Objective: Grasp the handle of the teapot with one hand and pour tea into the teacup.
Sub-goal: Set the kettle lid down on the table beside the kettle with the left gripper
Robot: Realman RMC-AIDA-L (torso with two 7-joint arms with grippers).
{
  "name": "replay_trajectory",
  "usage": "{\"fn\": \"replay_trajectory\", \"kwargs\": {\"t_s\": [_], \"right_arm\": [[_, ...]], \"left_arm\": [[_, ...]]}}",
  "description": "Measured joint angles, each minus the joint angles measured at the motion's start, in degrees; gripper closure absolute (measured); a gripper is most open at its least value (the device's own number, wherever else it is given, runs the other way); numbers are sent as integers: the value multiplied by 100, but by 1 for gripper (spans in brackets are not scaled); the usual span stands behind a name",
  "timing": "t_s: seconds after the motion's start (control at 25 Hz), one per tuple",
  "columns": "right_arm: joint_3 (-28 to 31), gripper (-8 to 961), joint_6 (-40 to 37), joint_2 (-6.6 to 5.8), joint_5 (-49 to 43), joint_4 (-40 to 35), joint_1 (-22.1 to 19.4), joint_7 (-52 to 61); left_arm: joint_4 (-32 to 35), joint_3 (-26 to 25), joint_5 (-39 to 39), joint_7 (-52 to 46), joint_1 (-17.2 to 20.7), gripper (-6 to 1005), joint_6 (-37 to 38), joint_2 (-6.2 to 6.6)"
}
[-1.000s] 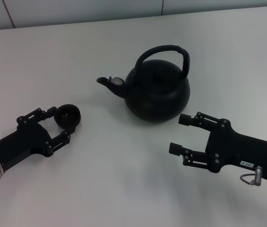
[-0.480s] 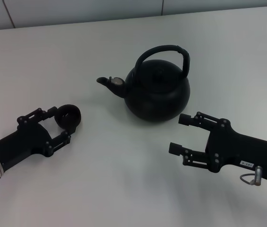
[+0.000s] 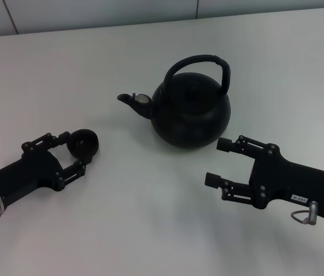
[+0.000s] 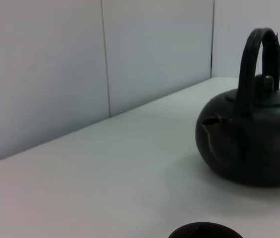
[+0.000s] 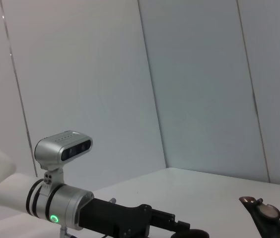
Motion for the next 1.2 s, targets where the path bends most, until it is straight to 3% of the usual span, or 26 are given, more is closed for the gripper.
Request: {"fn": "replay_trajectory", "kwargs": {"t_s": [0.2, 0.44, 0.76, 1.2], "right_arm": [[0, 168, 0, 0, 0, 0, 0, 0], [-2, 169, 49, 0, 0, 0, -9, 0], [-18, 170, 60, 0, 0, 0, -10, 0], [-7, 169, 60, -9, 0, 0, 0, 0]], "left_arm": [[16, 90, 2, -95, -18, 338, -81, -10], [16, 99, 2, -99, -18, 221, -57, -15], [16, 98, 0, -106, -2, 156, -74, -9], [213, 92, -6, -147, 108, 152, 346, -7]]}}
